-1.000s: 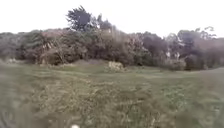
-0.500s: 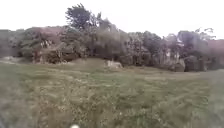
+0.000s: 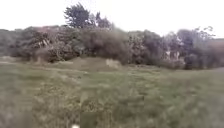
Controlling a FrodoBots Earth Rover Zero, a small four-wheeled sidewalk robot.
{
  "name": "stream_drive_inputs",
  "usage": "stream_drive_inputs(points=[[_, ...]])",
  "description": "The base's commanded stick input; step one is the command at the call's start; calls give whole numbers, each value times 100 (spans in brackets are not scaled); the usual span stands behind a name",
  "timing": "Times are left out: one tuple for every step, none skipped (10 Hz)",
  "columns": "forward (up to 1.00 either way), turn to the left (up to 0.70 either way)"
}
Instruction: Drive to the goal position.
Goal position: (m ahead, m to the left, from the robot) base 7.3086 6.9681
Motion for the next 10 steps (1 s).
stream_drive_inputs(points=[[70, 3], [70, 3], [70, 3], [70, 3], [70, 3], [70, 3], [70, 3], [70, 2], [70, 1], [70, 0]])
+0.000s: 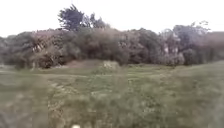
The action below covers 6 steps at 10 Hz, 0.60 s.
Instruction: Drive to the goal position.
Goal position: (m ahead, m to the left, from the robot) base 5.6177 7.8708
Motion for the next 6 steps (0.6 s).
stream_drive_inputs(points=[[70, 0], [70, 7], [70, 12], [70, 12], [70, 13], [70, 13]])
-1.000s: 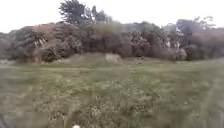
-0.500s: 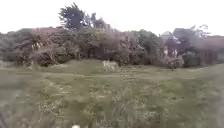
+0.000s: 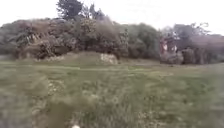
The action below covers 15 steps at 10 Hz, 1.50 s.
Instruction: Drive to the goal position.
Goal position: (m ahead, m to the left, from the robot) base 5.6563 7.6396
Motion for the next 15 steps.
stream_drive_inputs(points=[[70, 13], [70, 14], [70, 14], [70, 14], [70, 14], [70, 14], [70, 14], [70, 14], [70, 14], [70, 14], [70, 14], [70, 14], [70, 14], [70, 14], [70, 14]])
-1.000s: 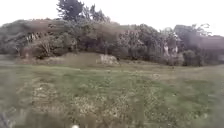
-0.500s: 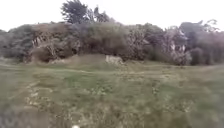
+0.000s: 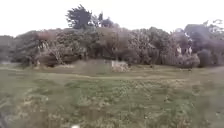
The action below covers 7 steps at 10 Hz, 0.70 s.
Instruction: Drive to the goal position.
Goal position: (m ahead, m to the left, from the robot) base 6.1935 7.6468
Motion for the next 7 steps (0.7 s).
stream_drive_inputs(points=[[70, 14], [70, 14], [70, 14], [70, 14], [70, 14], [70, 14], [70, 14]])
